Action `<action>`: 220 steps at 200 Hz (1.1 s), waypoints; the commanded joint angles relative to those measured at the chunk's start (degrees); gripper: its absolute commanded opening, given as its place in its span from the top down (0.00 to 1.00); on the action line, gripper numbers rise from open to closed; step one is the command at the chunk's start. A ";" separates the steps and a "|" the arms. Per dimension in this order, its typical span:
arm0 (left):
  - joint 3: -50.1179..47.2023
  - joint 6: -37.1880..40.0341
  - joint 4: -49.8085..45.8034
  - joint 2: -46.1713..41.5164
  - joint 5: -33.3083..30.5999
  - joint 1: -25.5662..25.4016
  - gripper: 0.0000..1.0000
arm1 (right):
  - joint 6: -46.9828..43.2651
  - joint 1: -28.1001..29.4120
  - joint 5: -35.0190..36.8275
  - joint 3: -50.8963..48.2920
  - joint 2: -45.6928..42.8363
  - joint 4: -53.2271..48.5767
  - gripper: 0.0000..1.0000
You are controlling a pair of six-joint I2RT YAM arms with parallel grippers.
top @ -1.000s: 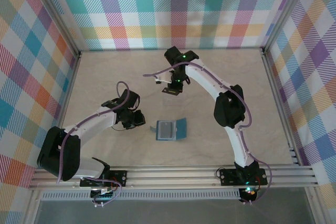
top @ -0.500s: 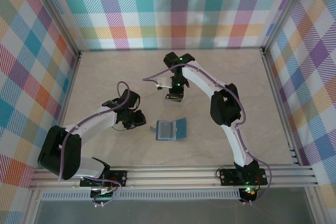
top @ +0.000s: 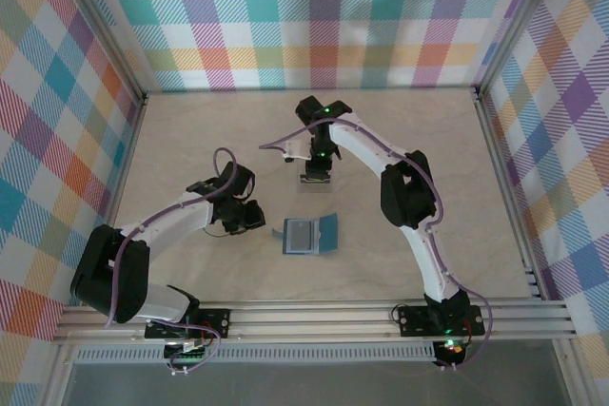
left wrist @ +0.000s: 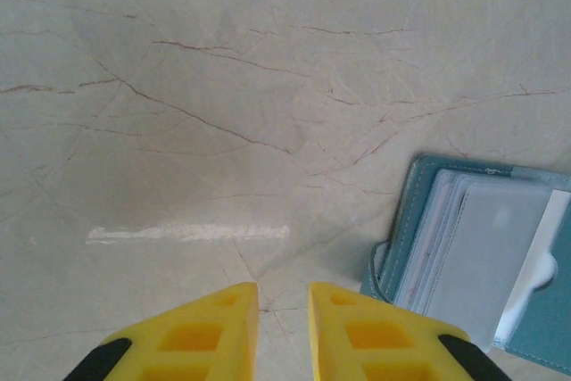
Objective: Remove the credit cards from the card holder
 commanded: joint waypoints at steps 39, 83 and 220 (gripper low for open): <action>0.55 1.38 -1.08 -0.17 0.29 0.91 0.78 | 1.09 -0.11 4.10 -1.90 -3.99 5.37 0.58; 0.87 1.38 -1.08 -0.41 0.54 0.91 0.78 | 1.73 -0.18 3.71 -5.54 -7.73 11.14 0.54; 0.41 1.23 -1.06 -1.08 0.64 0.92 0.78 | 3.03 -0.19 3.26 -10.90 -5.52 16.32 0.49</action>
